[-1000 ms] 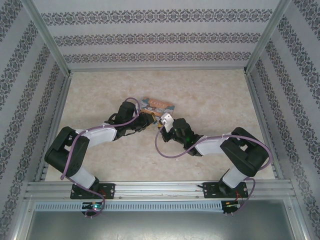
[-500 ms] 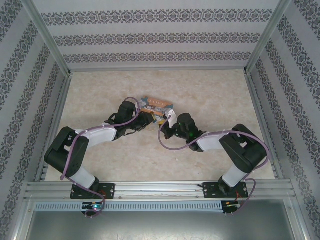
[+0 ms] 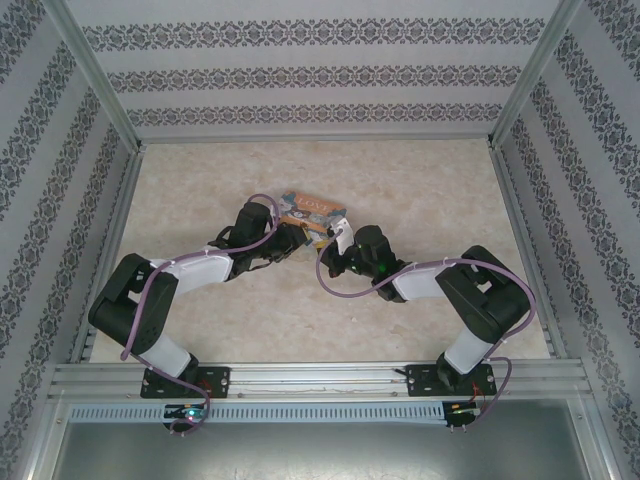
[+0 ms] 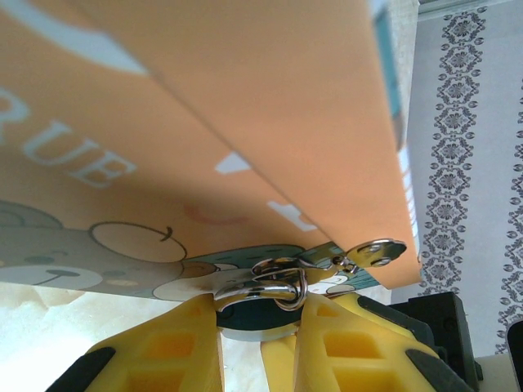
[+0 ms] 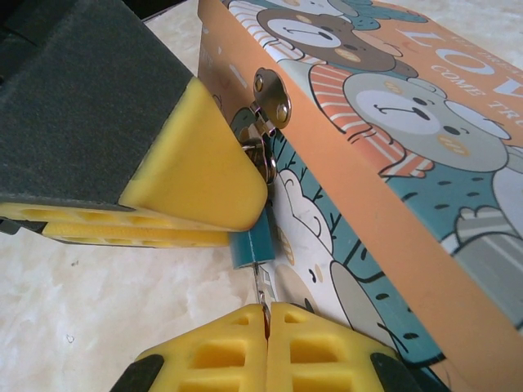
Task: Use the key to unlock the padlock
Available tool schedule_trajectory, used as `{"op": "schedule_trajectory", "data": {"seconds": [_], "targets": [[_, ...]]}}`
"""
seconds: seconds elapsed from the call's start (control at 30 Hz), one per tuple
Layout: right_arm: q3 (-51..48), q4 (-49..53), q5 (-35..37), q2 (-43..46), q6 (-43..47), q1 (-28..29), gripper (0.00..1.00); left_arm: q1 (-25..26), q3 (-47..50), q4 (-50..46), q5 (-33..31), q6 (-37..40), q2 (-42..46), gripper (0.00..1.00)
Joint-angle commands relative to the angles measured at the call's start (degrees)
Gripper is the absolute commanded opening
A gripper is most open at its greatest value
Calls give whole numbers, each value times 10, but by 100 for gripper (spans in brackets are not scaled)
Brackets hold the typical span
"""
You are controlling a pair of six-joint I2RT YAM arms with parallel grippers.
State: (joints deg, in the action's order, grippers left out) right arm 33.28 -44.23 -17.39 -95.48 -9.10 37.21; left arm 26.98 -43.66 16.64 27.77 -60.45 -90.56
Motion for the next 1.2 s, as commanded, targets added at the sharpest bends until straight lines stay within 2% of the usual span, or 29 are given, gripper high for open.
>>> {"op": "schedule_trajectory", "data": {"seconds": [0.0, 0.7, 0.8, 1.03, 1.17], "targets": [[48, -109, -37, -3, -12, 4, 0, 19, -11, -3, 73, 15, 16, 22], [69, -102, -121, -15, -88, -21, 0, 21, -2, 13, 69, 18, 10, 22], [61, -102, -104, -13, -72, -17, 0, 21, -3, 11, 72, 17, 12, 22], [44, -108, -5, -2, 25, 7, 0, 22, -5, 5, 77, 17, 20, 22], [45, -109, 12, 0, 57, 10, 0, 21, -5, 2, 80, 17, 23, 22]]}}
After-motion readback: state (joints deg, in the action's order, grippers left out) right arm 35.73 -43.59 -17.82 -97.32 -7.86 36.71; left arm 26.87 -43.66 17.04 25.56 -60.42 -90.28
